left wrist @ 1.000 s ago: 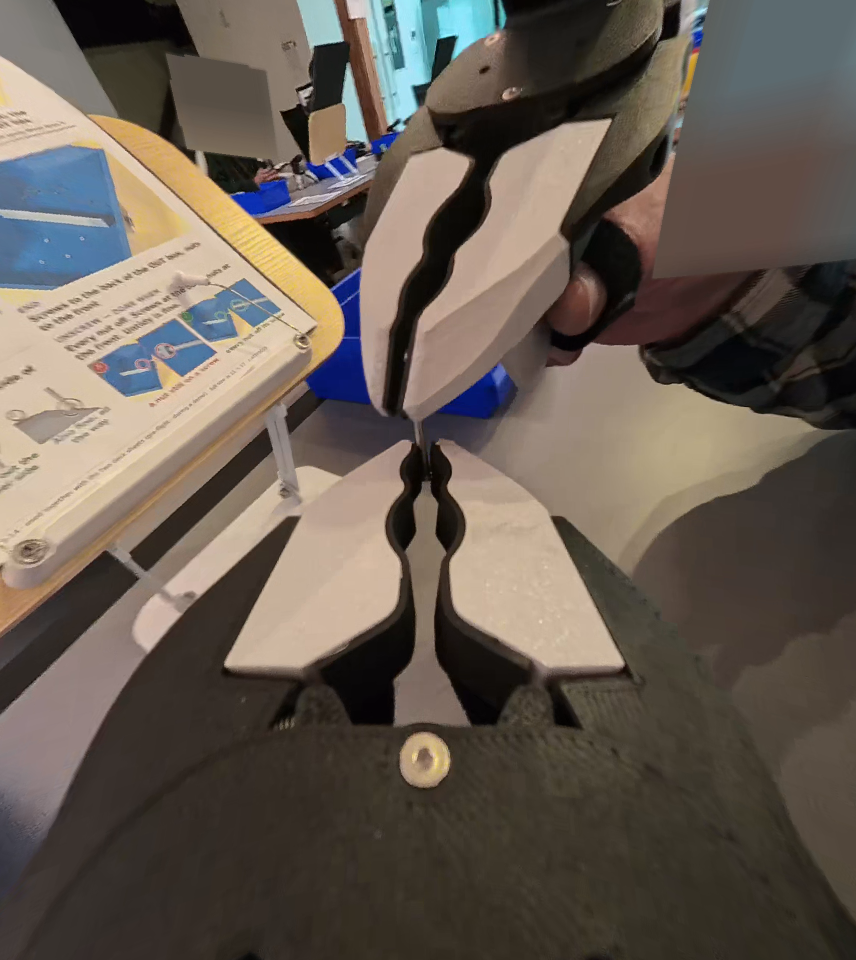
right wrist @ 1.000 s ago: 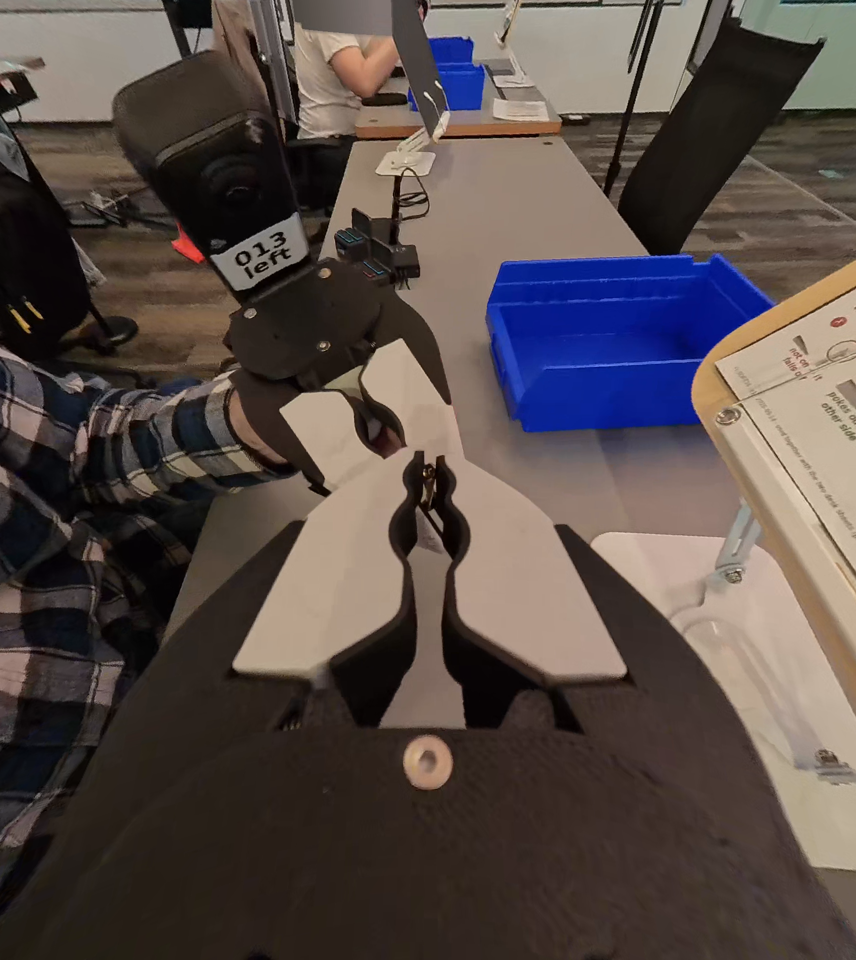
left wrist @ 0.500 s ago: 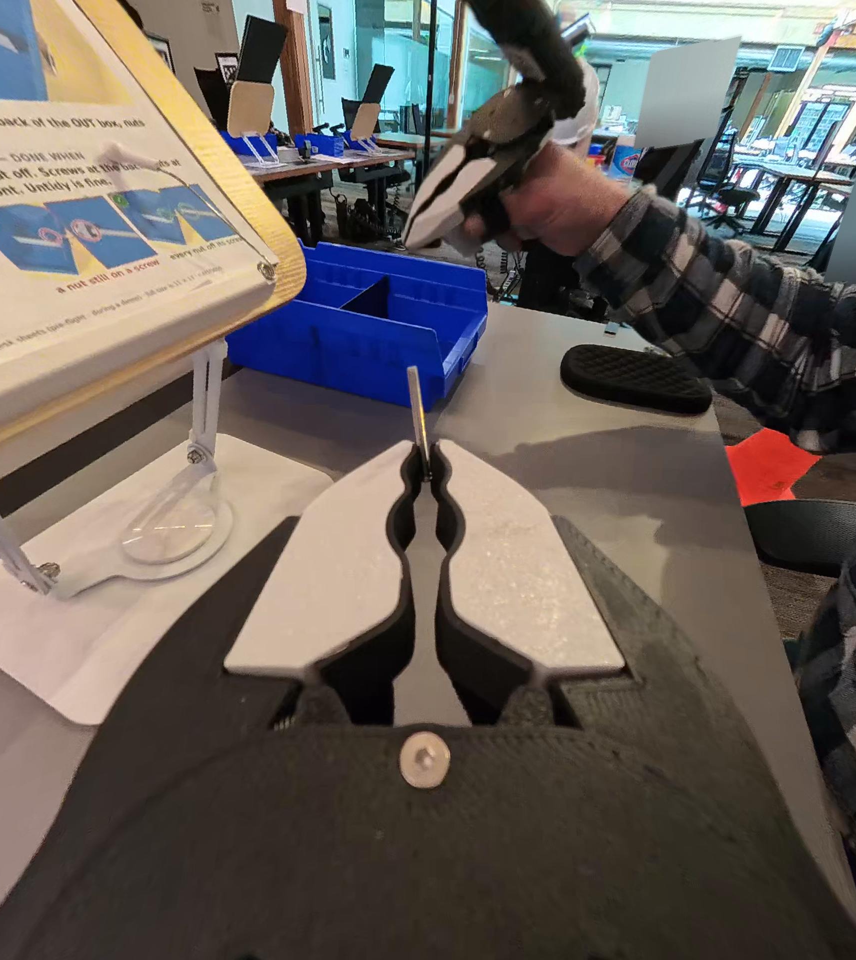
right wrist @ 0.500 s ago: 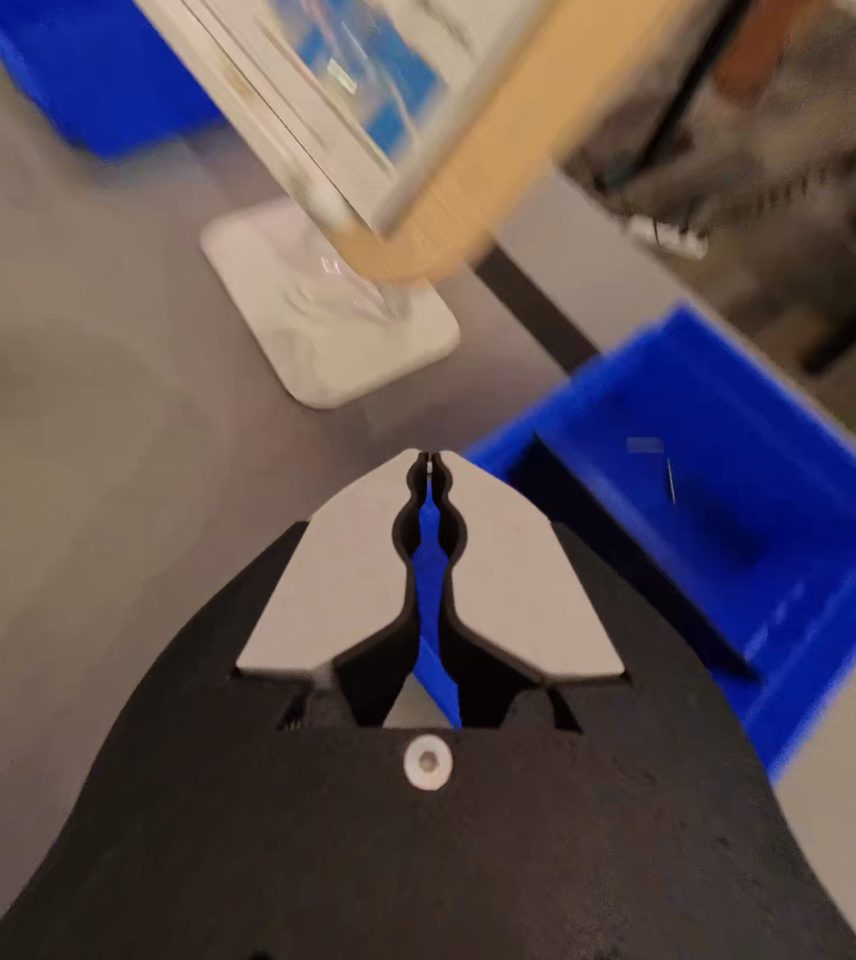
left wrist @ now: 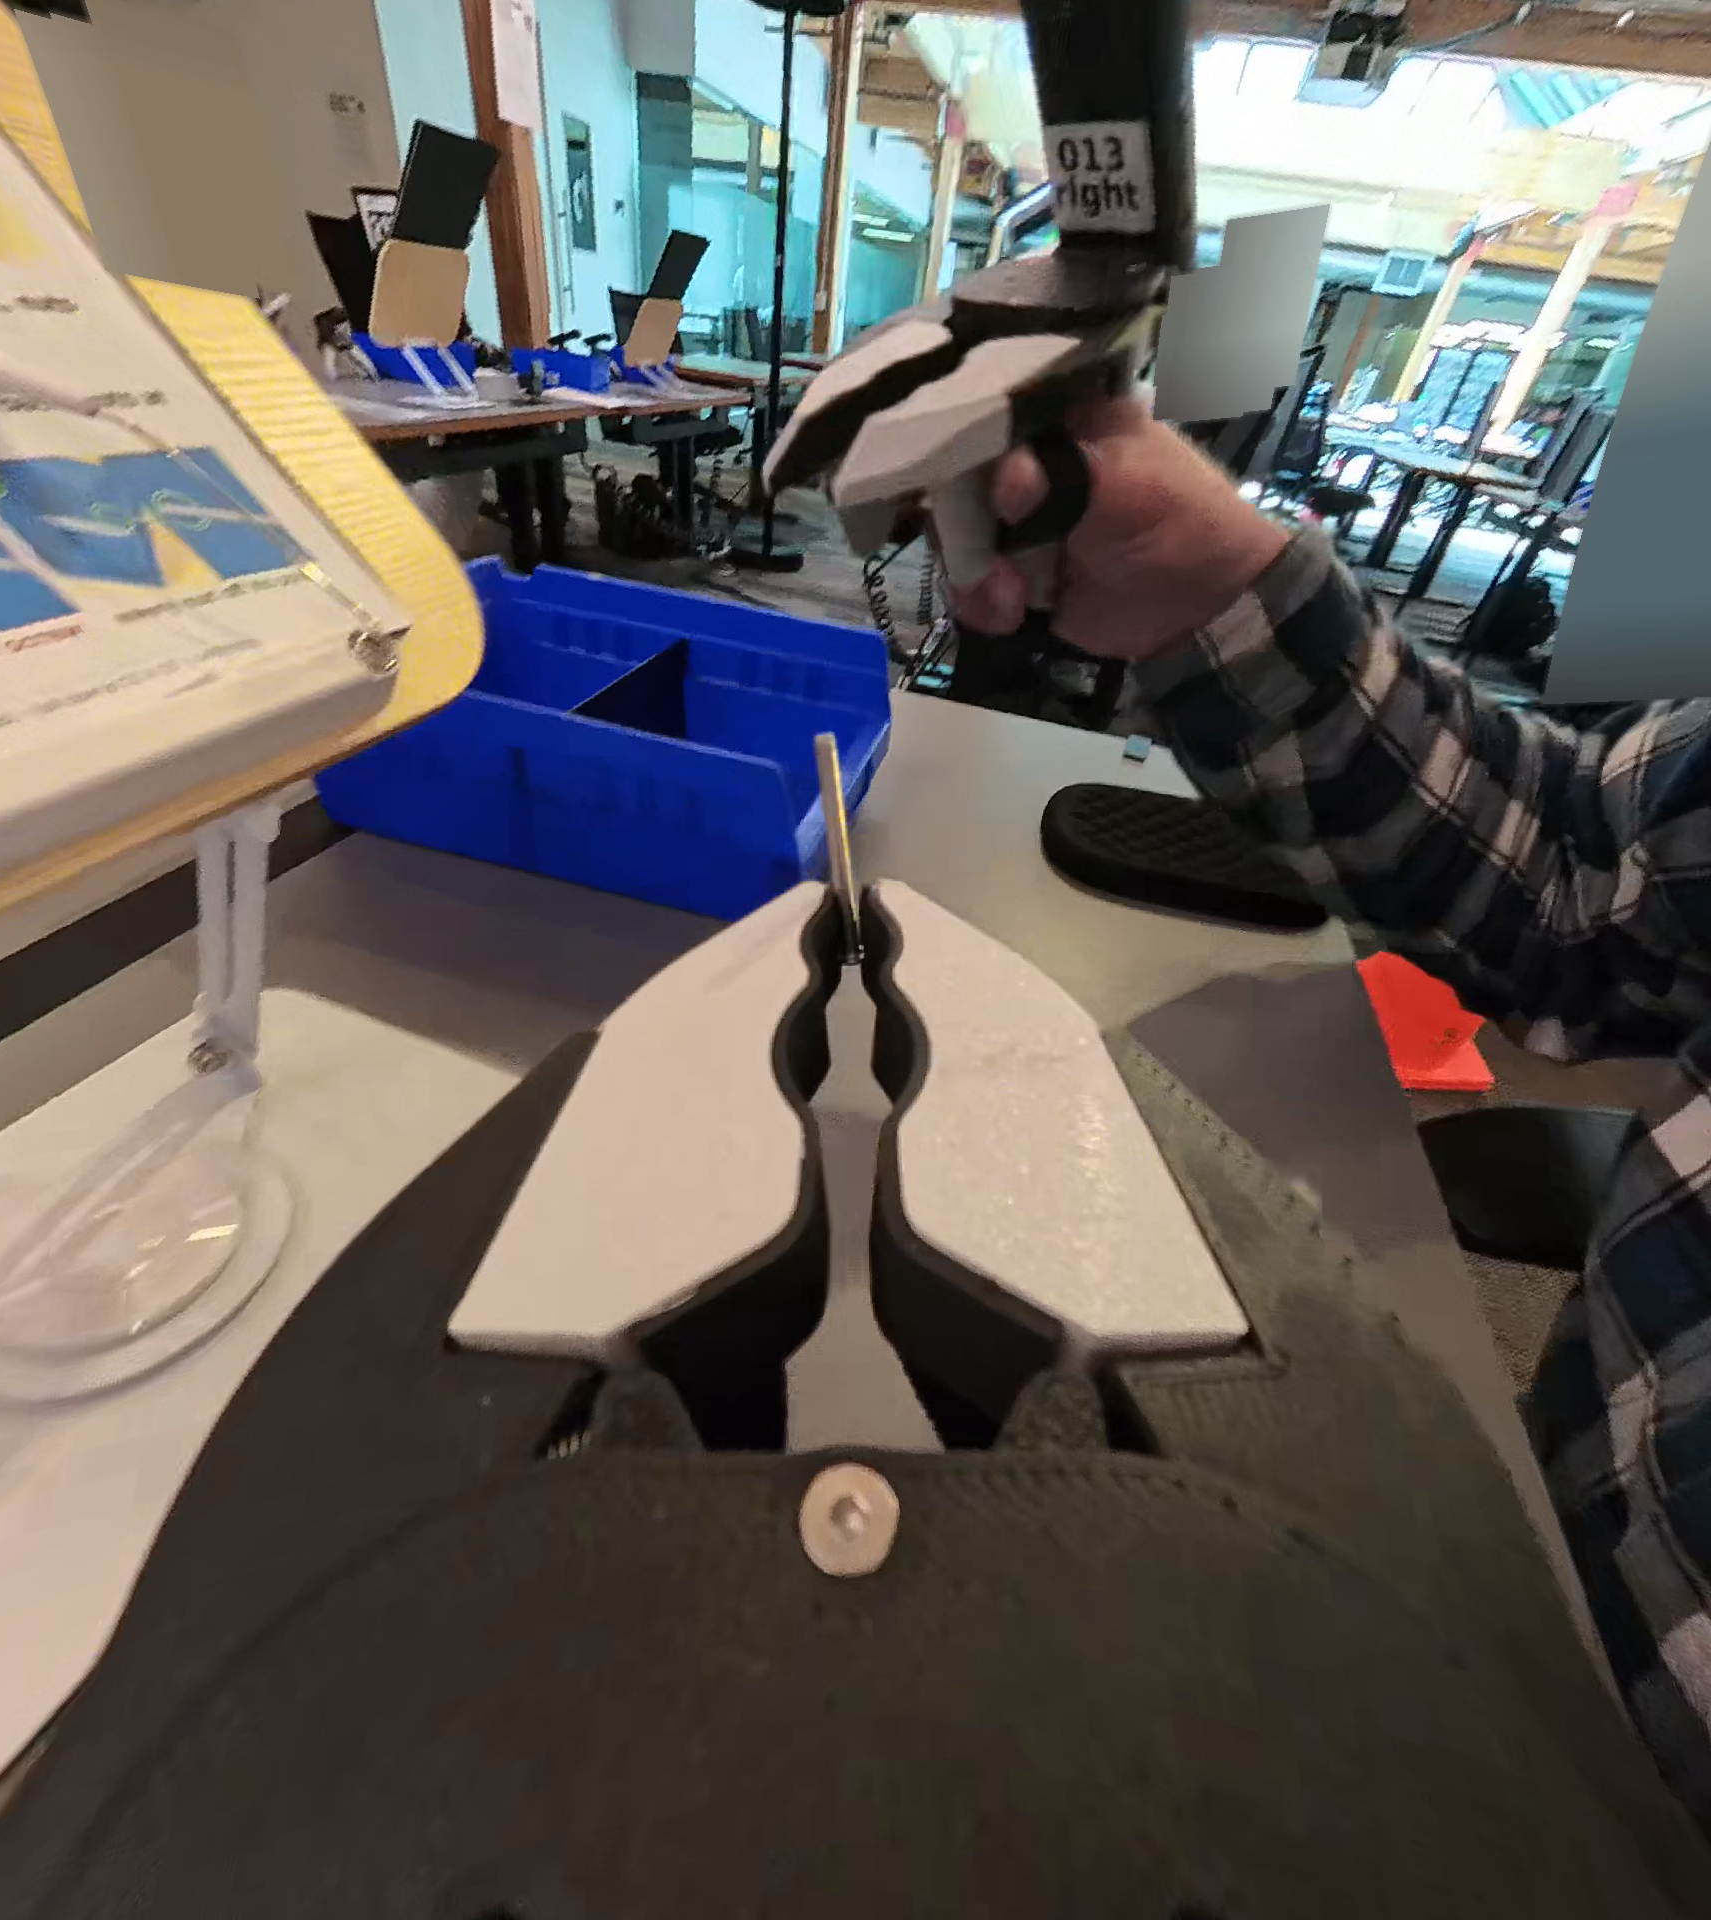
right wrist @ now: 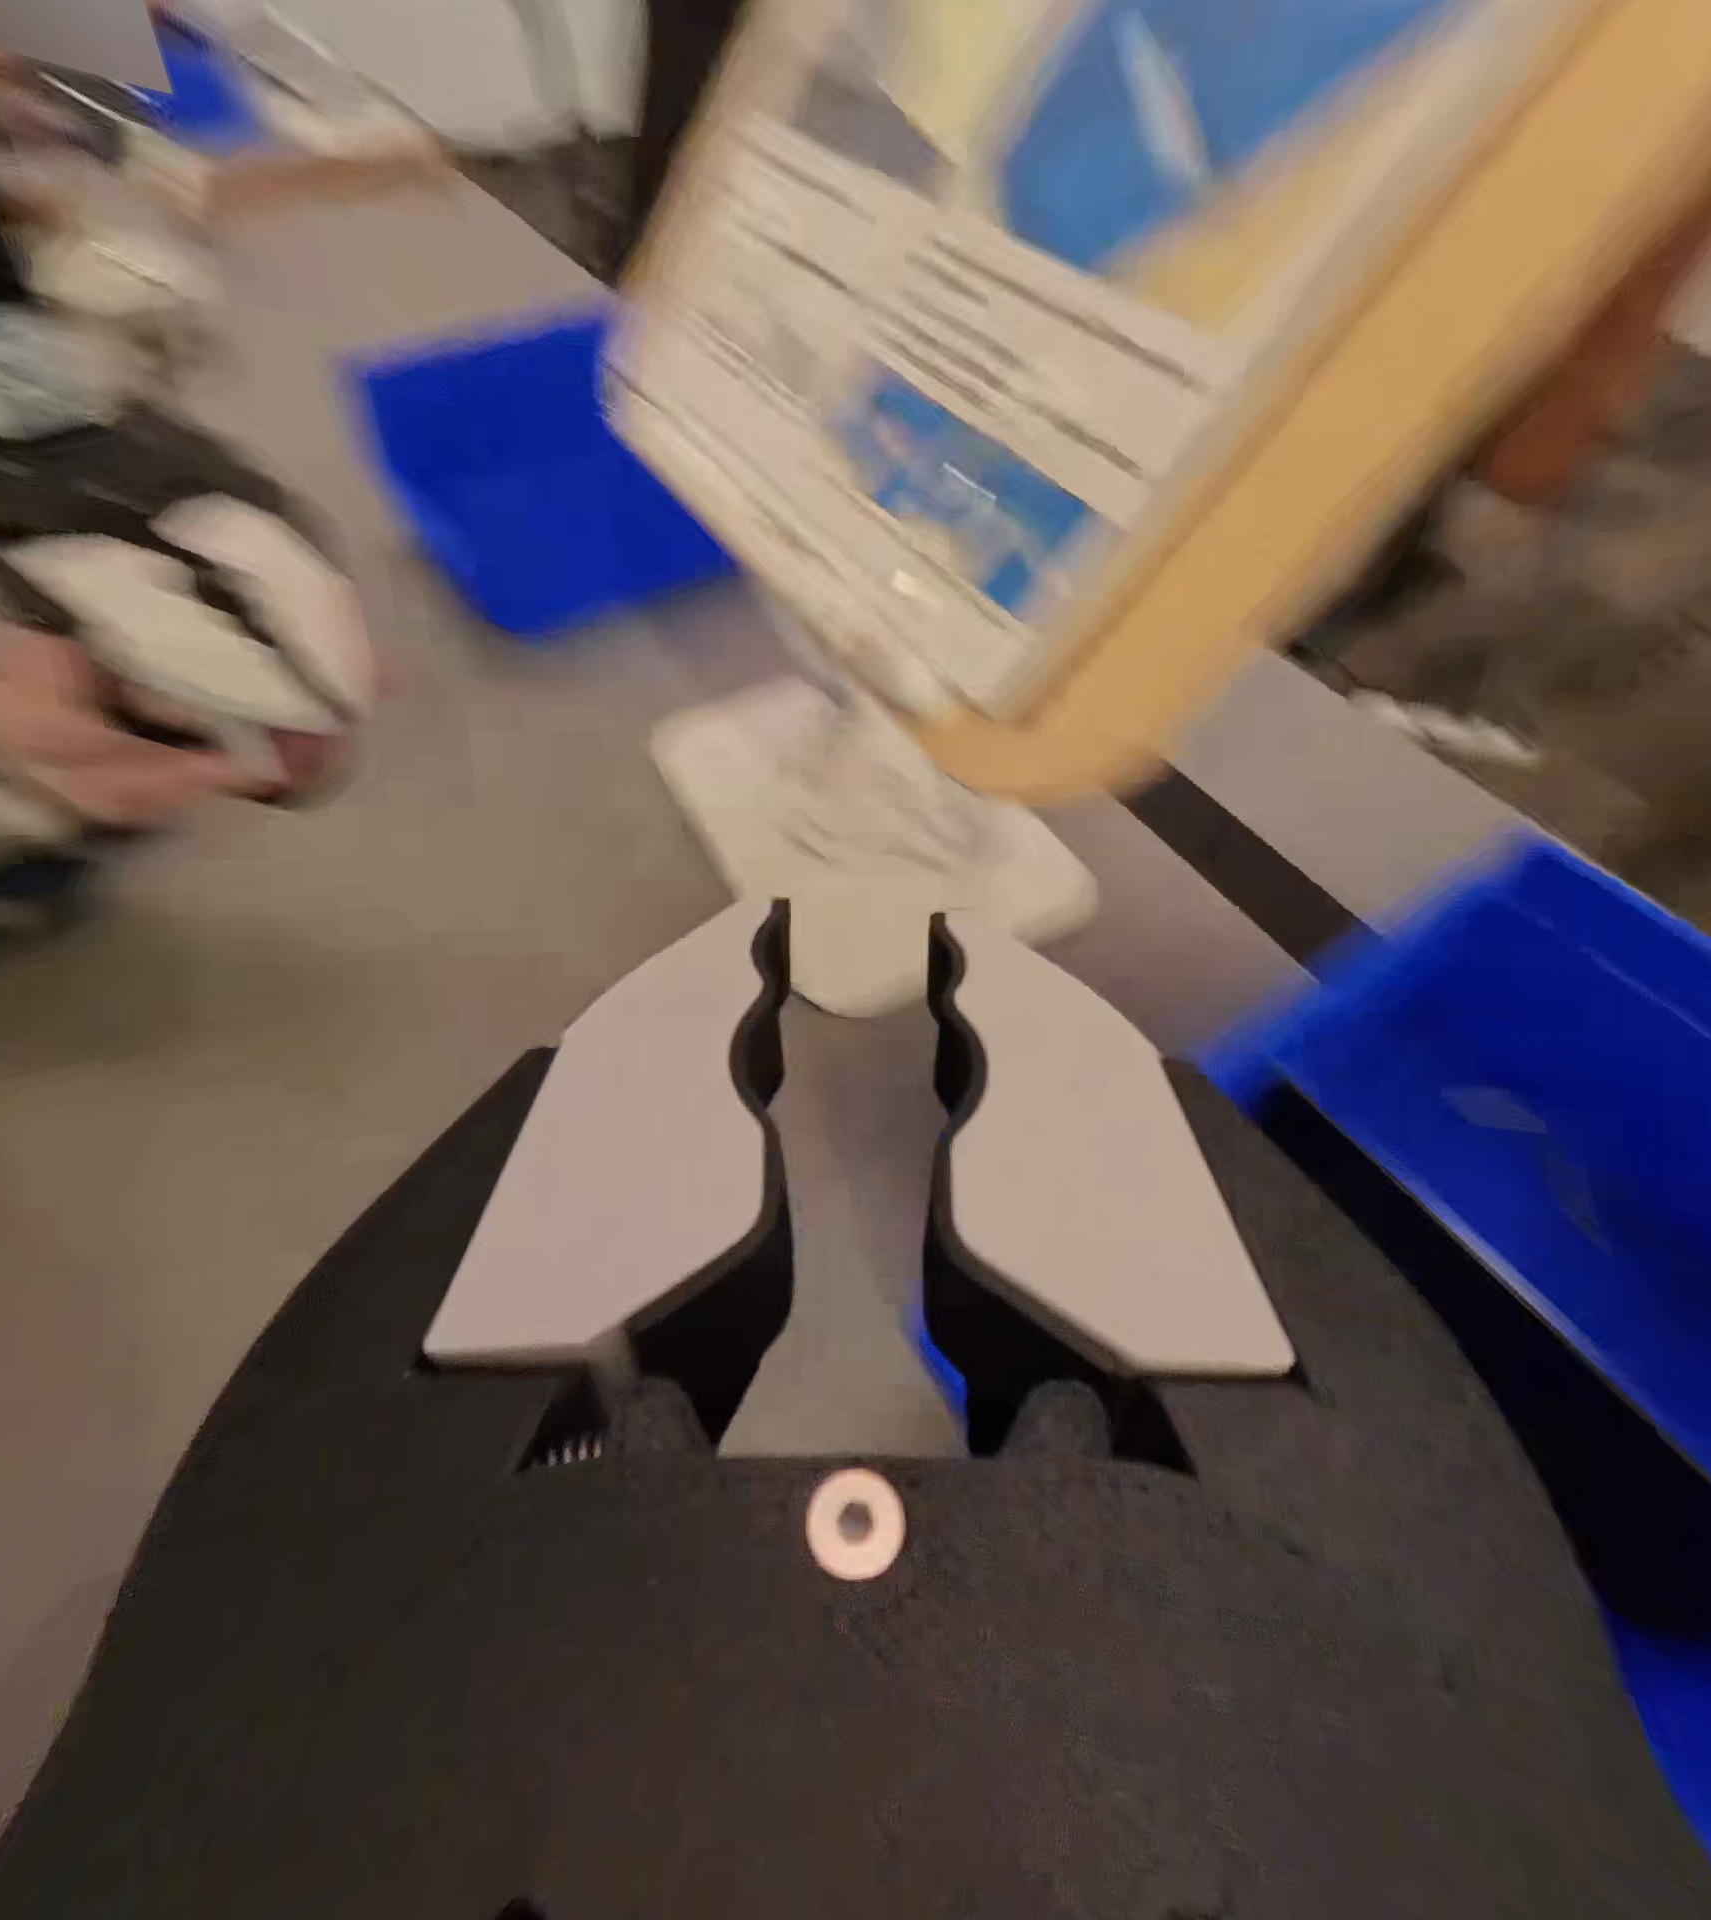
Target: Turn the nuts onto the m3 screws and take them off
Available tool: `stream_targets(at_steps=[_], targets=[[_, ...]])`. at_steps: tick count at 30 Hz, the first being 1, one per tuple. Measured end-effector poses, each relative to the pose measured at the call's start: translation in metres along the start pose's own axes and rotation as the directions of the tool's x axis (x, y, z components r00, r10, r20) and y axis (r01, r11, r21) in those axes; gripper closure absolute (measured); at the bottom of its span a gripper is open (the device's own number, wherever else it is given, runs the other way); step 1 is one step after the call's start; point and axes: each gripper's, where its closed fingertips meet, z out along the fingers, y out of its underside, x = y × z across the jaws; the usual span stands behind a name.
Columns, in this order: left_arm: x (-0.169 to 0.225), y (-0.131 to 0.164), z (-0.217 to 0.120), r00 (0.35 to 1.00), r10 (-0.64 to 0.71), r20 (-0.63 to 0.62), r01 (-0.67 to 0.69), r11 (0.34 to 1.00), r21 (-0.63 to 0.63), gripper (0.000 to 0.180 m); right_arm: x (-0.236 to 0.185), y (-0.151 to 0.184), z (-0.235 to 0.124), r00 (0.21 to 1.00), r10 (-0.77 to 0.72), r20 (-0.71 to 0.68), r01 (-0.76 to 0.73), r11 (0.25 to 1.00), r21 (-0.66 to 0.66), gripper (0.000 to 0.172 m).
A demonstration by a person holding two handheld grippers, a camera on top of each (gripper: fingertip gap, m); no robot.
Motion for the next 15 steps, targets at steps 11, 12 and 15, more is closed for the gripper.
stream_targets(at_steps=[11,12,15], targets=[[0.037,-0.01,0.021,0.994,0.052,-0.092,-0.054,0.999,-0.01,0.177,-0.157,-0.036,0.081,0.833,-0.033,0.552,-0.07,0.984,0.165,0.17],[0.037,-0.011,0.019,0.995,0.057,-0.086,-0.057,0.998,0.005,0.177,-0.157,-0.037,0.081,0.837,-0.042,0.546,-0.056,0.985,0.161,0.17],[0.033,-0.017,0.006,0.997,0.038,-0.067,-0.037,0.999,0.016,0.16,-0.131,-0.053,0.064,0.883,-0.078,0.462,-0.03,0.975,0.221,0.169]])
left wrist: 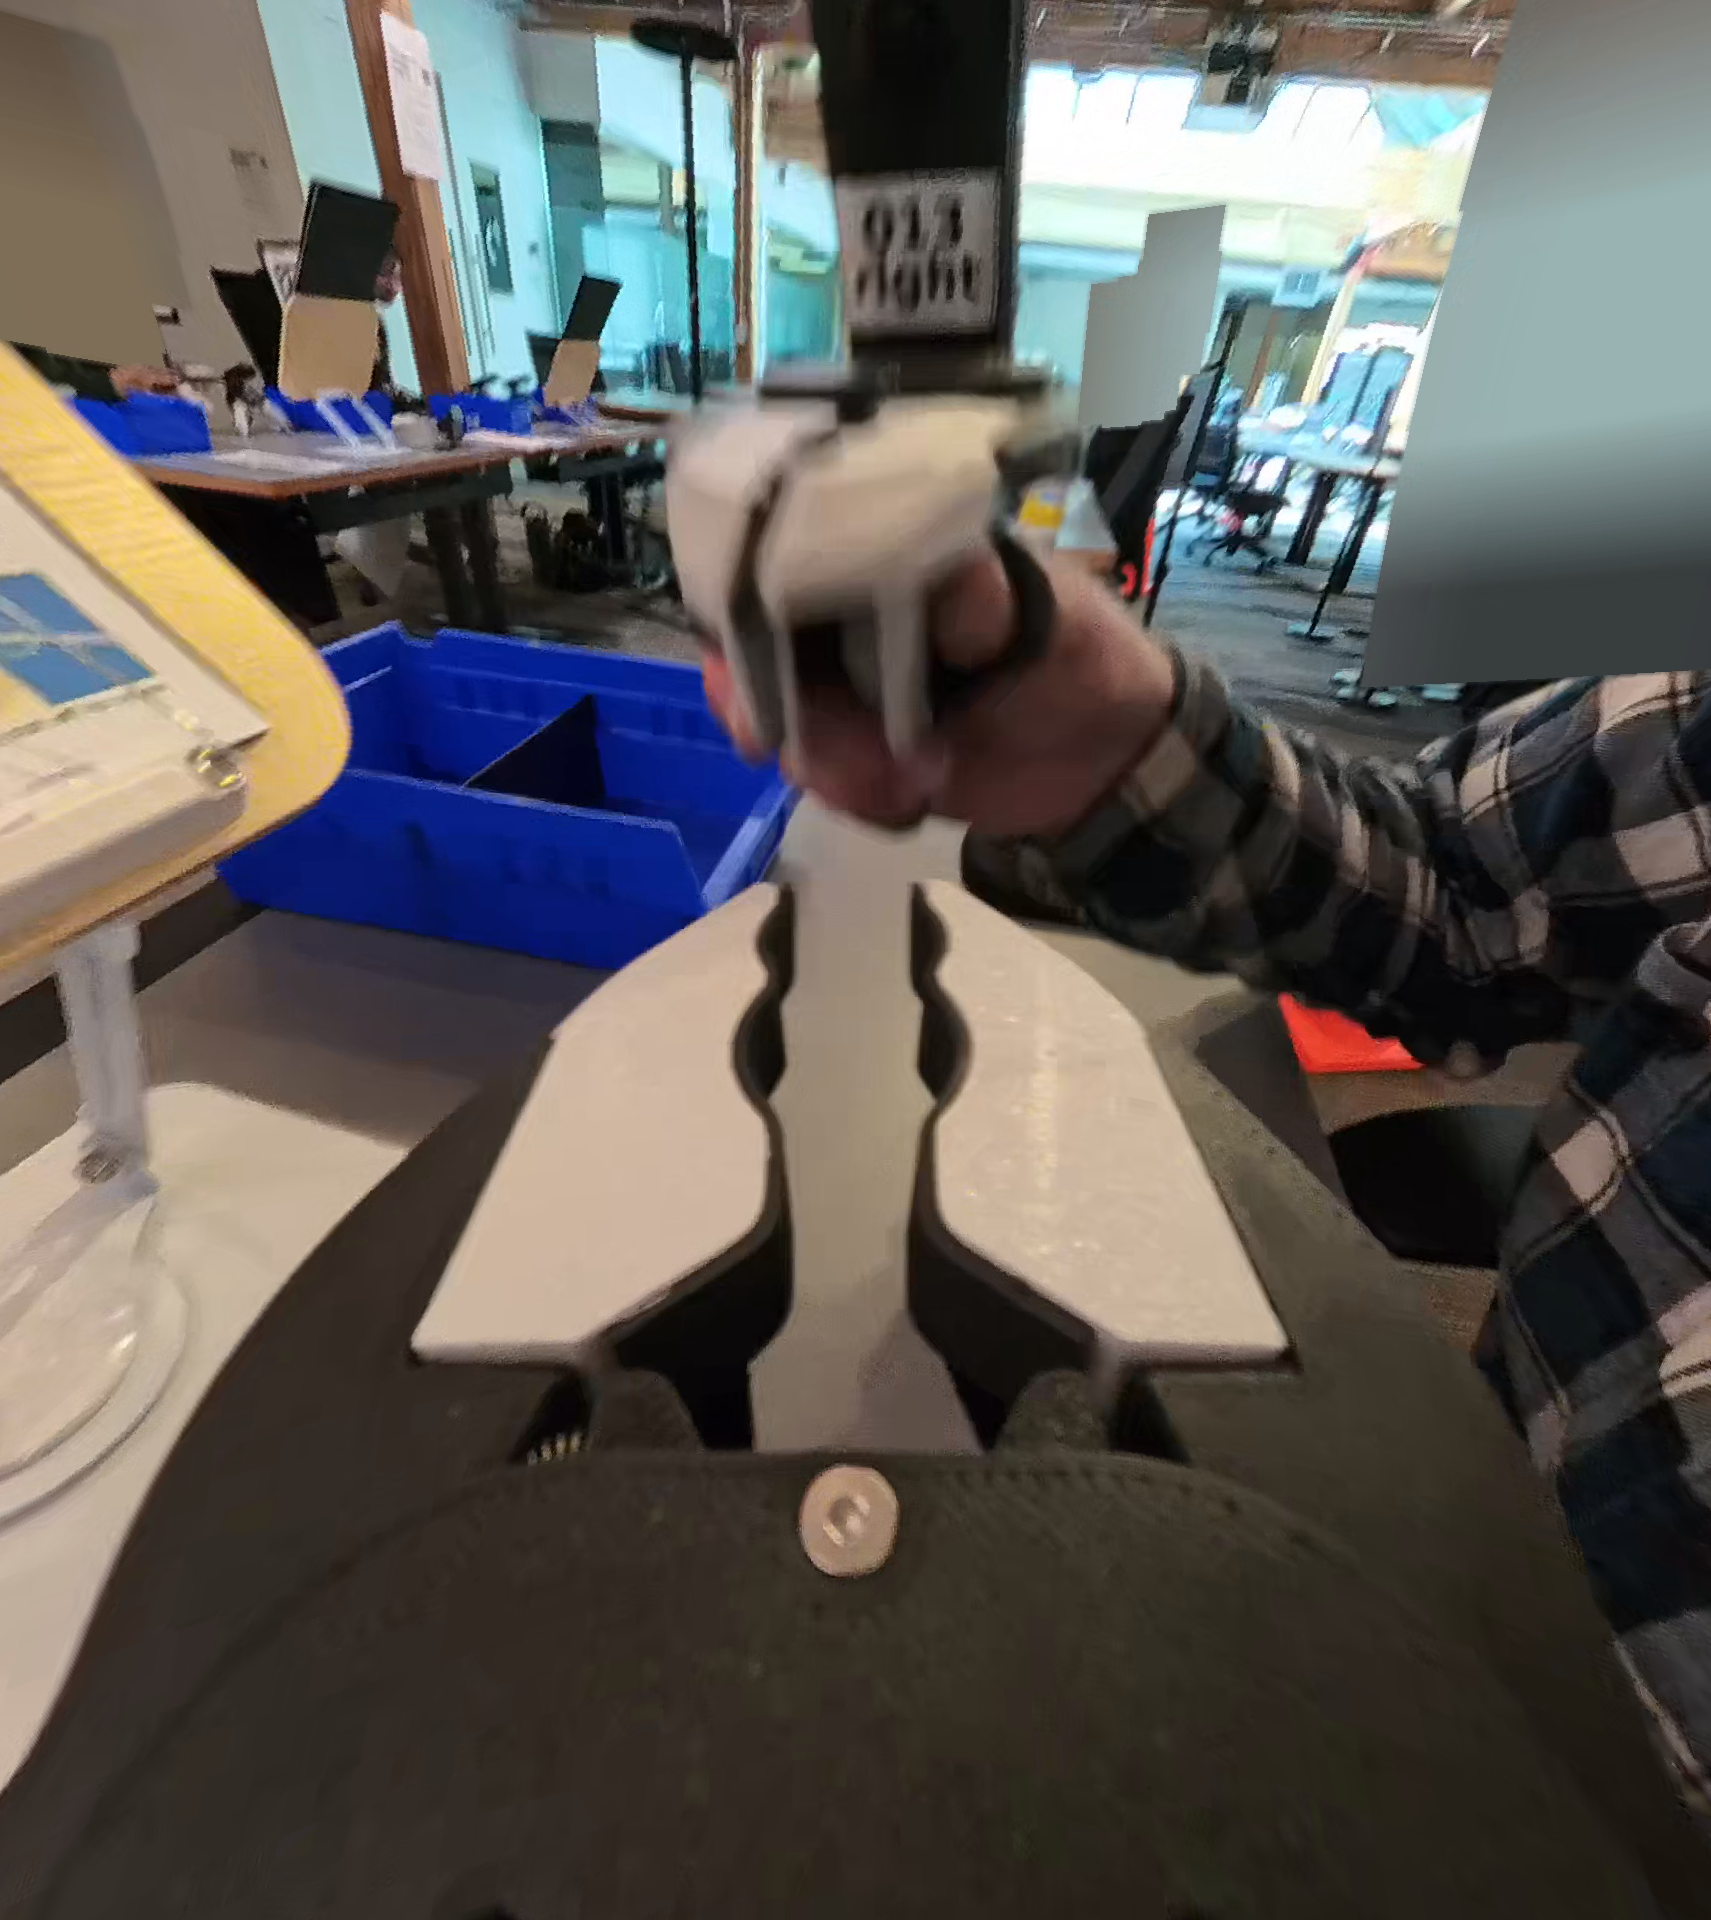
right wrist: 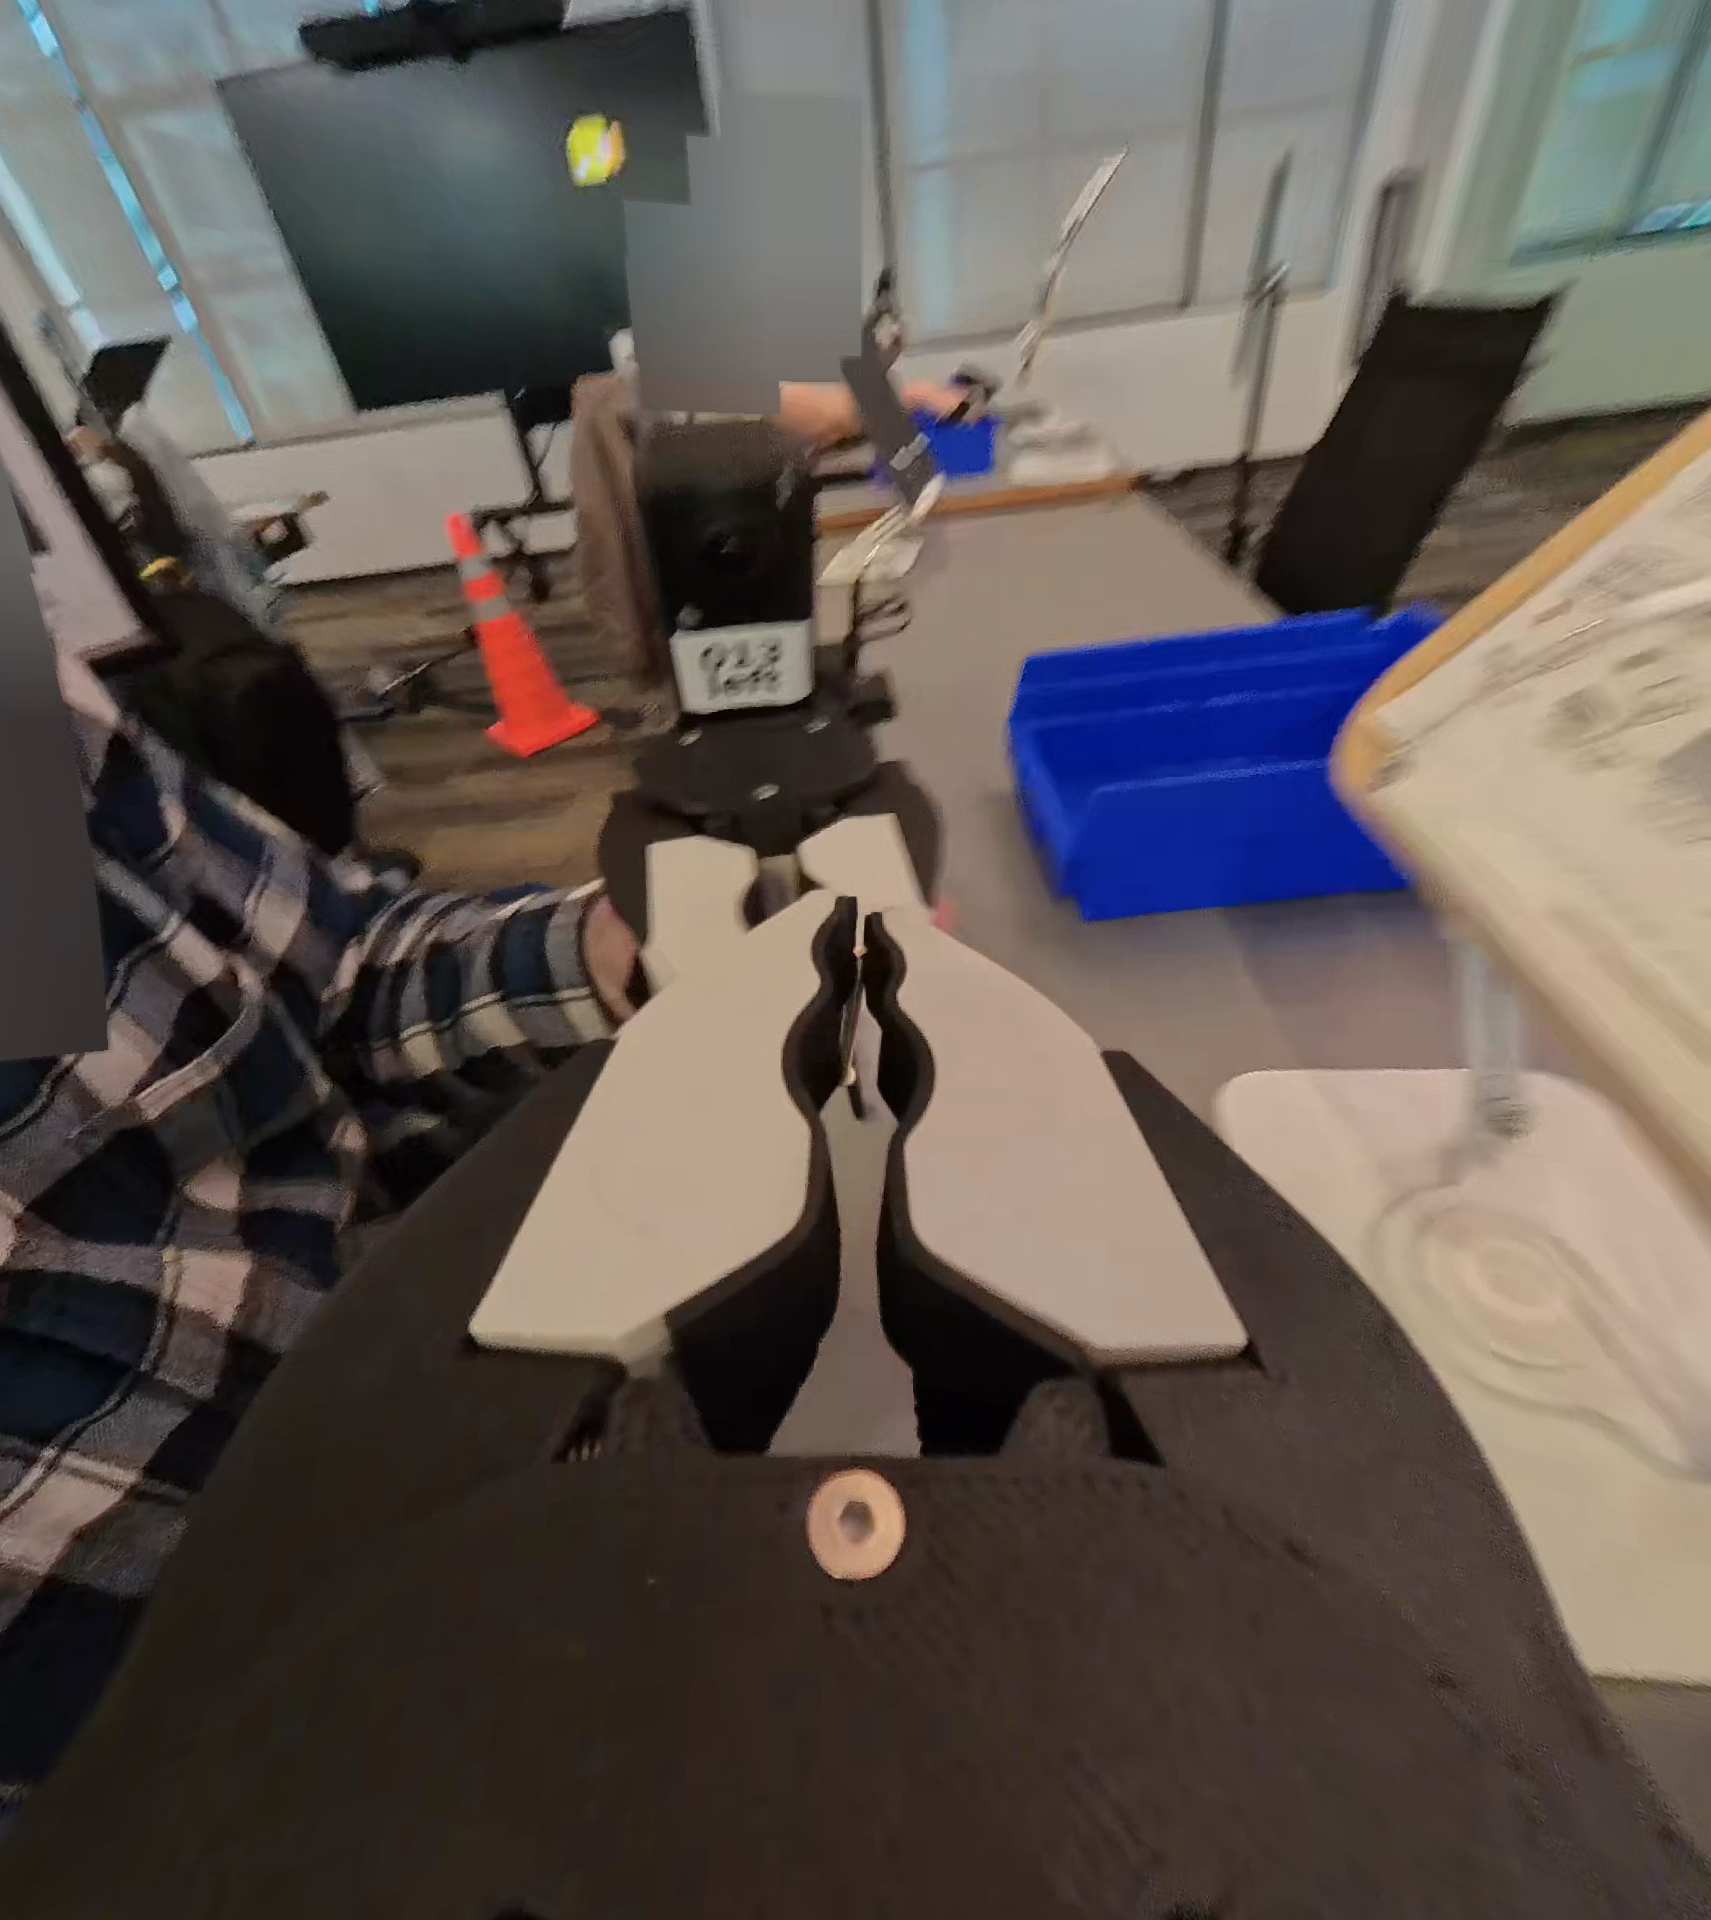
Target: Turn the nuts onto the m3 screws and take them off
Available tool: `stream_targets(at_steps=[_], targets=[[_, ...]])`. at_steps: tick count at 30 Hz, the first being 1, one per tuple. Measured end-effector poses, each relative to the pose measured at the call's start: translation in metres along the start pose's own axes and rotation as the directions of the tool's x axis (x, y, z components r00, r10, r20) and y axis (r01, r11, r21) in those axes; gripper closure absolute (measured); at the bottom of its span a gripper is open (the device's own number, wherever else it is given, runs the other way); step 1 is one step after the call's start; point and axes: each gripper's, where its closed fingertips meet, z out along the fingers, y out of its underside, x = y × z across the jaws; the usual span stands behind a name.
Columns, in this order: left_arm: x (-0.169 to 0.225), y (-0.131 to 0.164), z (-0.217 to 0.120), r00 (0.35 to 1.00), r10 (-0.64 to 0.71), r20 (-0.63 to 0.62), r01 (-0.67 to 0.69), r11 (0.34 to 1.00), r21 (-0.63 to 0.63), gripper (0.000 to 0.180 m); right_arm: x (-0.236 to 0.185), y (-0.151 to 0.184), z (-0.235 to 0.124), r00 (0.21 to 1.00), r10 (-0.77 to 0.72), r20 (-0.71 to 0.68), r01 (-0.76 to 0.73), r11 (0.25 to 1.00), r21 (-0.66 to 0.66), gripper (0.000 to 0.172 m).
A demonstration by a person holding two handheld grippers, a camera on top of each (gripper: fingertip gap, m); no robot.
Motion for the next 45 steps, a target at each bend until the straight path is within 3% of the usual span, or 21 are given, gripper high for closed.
stream_targets(at_steps=[3,5,7,10,12,13,14,15,16,21,24,29,32,36,38,41,42,43,45], targets=[[-0.025,0.011,-0.029,0.99,0.041,0.135,-0.027,0.994,-0.101,0.157,0.08,-0.02,-0.071,0.948,-0.056,-0.314,0.039,0.997,-0.06,0.169],[-0.04,0.007,-0.058,0.982,0.022,0.185,-0.005,0.996,-0.094,0.158,0.163,-0.003,-0.138,0.795,-0.135,-0.592,-0.015,0.97,-0.242,0.169],[-0.066,0.012,-0.093,0.95,0.039,0.311,0.01,0.988,-0.155,0.16,0.227,0.027,-0.187,0.708,-0.08,-0.702,-0.188,0.936,-0.297,0.169],[-0.106,0.018,-0.152,0.869,0.058,0.491,0.062,0.973,-0.224,0.162,0.288,0.085,-0.23,0.626,-0.016,-0.78,-0.408,0.845,-0.345,0.169],[-0.133,0.025,-0.194,0.799,0.06,0.598,0.125,0.957,-0.263,0.16,0.309,0.115,-0.245,0.587,-0.005,-0.81,-0.499,0.785,-0.367,0.169],[-0.147,0.029,-0.213,0.762,0.058,0.645,0.164,0.946,-0.279,0.16,0.318,0.126,-0.252,0.548,-0.009,-0.837,-0.542,0.758,-0.363,0.161],[-0.16,0.034,-0.232,0.722,0.066,0.688,0.199,0.934,-0.298,0.159,0.327,0.132,-0.26,0.507,-0.035,-0.861,-0.553,0.754,-0.355,0.133],[-0.174,0.038,-0.249,0.687,0.087,0.722,0.221,0.921,-0.321,0.159,0.333,0.136,-0.265,0.483,-0.053,-0.874,-0.559,0.75,-0.354,0.116],[-0.186,0.044,-0.262,0.667,0.1,0.738,0.249,0.904,-0.347,0.158,0.334,0.138,-0.267,0.473,-0.054,-0.88,-0.568,0.744,-0.351,0.109],[-0.248,0.091,-0.317,0.561,0.136,0.816,0.475,0.755,-0.452,0.155,0.319,0.115,-0.261,0.465,-0.114,-0.878,-0.49,0.792,-0.363,0.116],[-0.271,0.113,-0.323,0.612,0.115,0.782,0.526,0.68,-0.511,0.158,0.296,0.095,-0.246,0.487,-0.153,-0.86,-0.419,0.823,-0.384,0.127],[-0.303,0.134,-0.311,0.639,-0.044,0.768,0.613,0.632,-0.473,0.152,0.258,0.075,-0.223,0.493,-0.171,-0.853,-0.348,0.859,-0.374,0.136],[-0.319,0.152,-0.297,0.669,-0.048,0.742,0.616,0.594,-0.517,0.15,0.242,0.069,-0.211,0.5,-0.157,-0.852,-0.341,0.868,-0.36,0.138],[-0.334,0.168,-0.283,0.841,0.195,0.504,0.356,0.503,-0.788,0.151,0.224,0.05,-0.191,0.522,-0.146,-0.84,-0.298,0.892,-0.341,0.143],[-0.344,0.174,-0.282,0.88,0.263,0.395,0.253,0.445,-0.859,0.151,0.216,0.042,-0.183,0.529,-0.156,-0.834,-0.283,0.894,-0.347,0.145],[-0.349,0.188,-0.274,0.937,0.222,0.268,0.16,0.408,-0.899,0.154,0.205,0.033,-0.17,0.544,-0.175,-0.821,-0.262,0.894,-0.364,0.145],[-0.348,0.186,-0.266,0.953,0.17,0.25,0.151,0.448,-0.881,0.159,0.202,0.031,-0.165,0.55,-0.176,-0.817,-0.256,0.895,-0.365,0.145],[-0.343,0.19,-0.263,0.971,0.119,0.208,0.135,0.449,-0.883,0.176,0.199,0.028,-0.162,0.554,-0.177,-0.814,-0.248,0.898,-0.364,0.146],[-0.342,0.19,-0.263,0.977,0.072,0.202,0.149,0.452,-0.88,0.177,0.194,0.023,-0.154,0.562,-0.182,-0.807,-0.234,0.901,-0.366,0.146]])
